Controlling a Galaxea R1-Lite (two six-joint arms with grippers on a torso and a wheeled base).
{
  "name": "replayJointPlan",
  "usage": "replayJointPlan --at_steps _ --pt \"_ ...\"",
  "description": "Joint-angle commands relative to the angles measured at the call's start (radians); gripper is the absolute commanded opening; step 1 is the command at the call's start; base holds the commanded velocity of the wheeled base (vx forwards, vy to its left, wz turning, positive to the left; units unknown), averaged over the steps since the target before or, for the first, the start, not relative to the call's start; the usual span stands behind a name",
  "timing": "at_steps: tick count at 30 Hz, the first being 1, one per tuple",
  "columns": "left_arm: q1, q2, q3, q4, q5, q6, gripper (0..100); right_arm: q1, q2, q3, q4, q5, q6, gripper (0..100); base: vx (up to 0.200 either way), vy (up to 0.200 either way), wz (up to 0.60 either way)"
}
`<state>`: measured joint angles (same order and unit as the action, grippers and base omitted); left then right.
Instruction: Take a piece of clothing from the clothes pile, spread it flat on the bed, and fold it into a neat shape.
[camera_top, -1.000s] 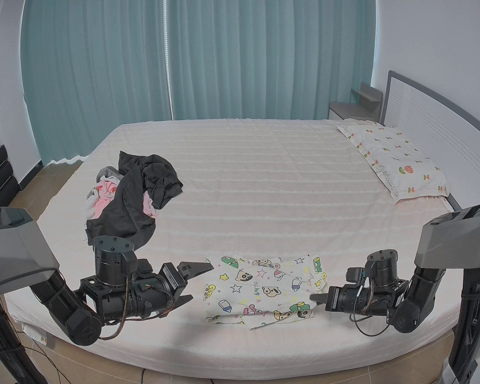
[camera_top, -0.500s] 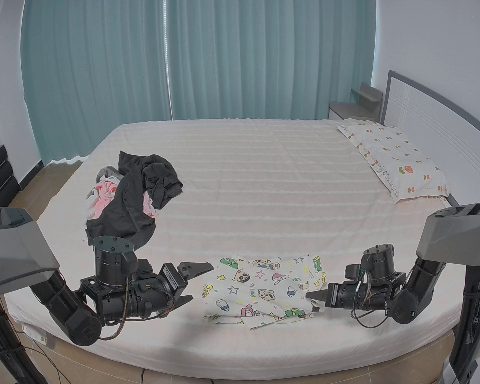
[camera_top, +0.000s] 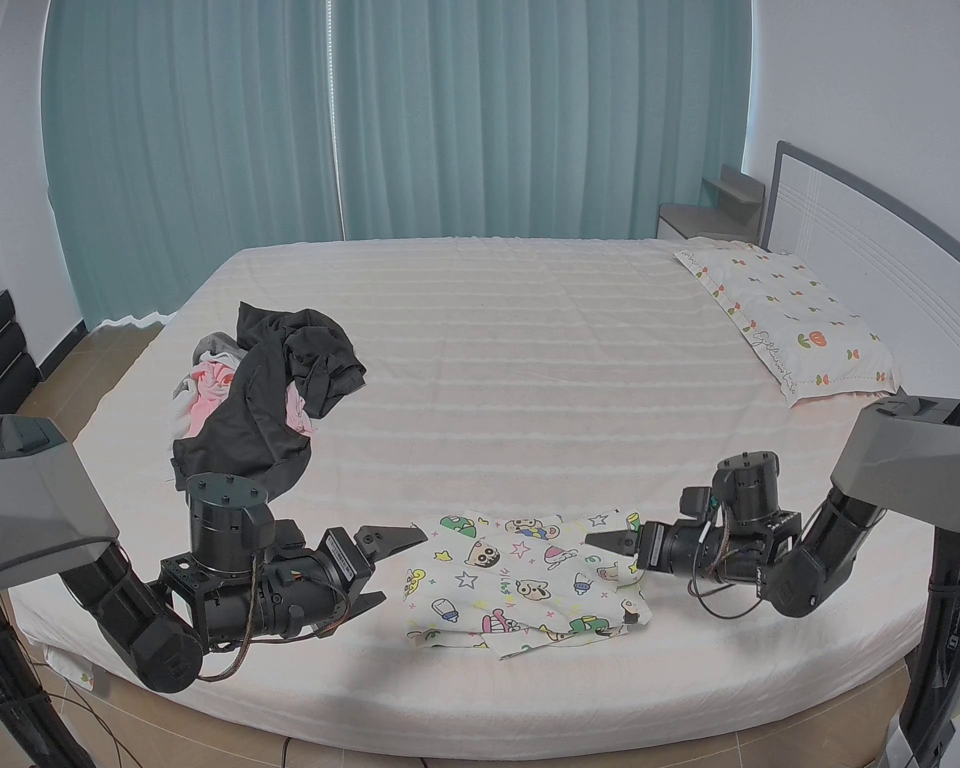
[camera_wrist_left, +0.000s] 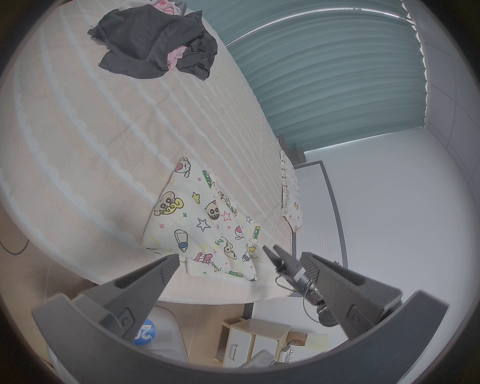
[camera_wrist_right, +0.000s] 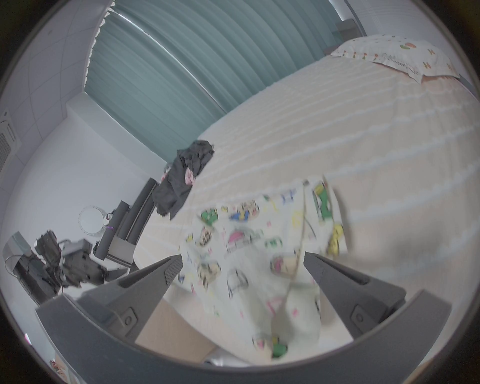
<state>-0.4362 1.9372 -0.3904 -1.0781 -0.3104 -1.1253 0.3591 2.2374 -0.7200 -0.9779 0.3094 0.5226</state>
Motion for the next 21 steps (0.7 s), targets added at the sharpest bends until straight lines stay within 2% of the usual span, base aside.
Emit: replayJointPlan --at_steps 1,8,21 --pt "-0.001 0.000 0.004 0.000 -0.001 0.001 100 -0.006 0.162 -0.177 0.041 -0.001 0.002 100 0.000 0.000 0.00" --pt "-0.001 0.002 0.010 0.000 -0.001 0.002 100 -0.016 0.232 -0.248 0.064 -0.003 -0.007 100 0.000 0.000 0.00" --pt "-0.003 0.002 0.013 0.000 -0.001 0.006 100 -0.051 0.243 -0.257 0.064 -0.004 -0.010 100 0.000 0.000 0.00"
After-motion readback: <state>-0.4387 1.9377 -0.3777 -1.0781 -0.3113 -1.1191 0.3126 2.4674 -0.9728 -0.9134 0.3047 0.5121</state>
